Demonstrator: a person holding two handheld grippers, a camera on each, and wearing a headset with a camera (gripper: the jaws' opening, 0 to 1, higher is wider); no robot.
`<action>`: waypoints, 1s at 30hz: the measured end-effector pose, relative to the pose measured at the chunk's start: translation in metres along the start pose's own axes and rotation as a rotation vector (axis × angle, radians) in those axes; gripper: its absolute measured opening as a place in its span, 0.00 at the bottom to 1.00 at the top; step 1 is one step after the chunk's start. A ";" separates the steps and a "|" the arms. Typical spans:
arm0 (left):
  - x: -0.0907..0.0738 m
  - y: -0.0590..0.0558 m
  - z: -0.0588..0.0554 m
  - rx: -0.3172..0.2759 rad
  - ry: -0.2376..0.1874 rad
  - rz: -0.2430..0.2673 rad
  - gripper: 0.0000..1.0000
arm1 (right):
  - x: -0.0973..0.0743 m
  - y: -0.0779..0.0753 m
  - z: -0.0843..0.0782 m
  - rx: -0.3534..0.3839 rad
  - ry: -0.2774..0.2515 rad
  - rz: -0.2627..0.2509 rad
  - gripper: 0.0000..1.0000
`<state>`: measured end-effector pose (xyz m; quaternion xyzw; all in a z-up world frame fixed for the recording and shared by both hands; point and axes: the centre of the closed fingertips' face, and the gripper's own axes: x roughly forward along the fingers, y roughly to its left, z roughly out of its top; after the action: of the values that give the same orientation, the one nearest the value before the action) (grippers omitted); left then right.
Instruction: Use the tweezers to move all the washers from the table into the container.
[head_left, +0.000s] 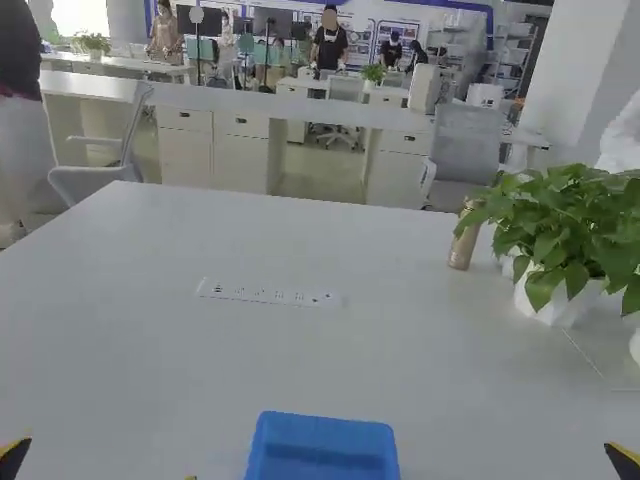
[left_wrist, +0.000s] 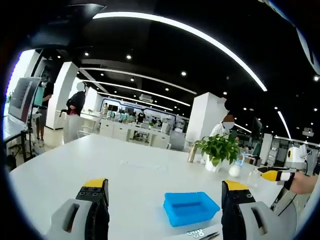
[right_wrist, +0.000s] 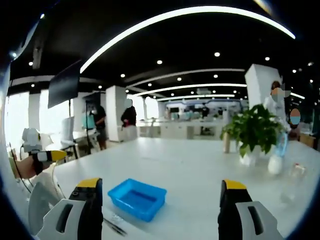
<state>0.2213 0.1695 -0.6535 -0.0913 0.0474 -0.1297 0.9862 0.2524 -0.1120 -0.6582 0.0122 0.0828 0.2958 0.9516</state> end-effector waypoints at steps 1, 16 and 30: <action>0.000 -0.001 -0.001 0.001 0.004 -0.005 0.95 | -0.001 0.000 -0.001 0.002 -0.002 -0.008 0.94; -0.001 0.001 0.002 0.010 0.010 -0.030 0.94 | 0.001 0.007 -0.002 0.015 -0.001 -0.019 0.93; 0.003 0.004 -0.004 0.005 0.019 -0.042 0.94 | 0.002 0.008 -0.003 0.015 0.026 -0.016 0.92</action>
<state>0.2253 0.1722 -0.6581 -0.0886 0.0544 -0.1516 0.9830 0.2489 -0.1043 -0.6606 0.0151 0.0974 0.2878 0.9526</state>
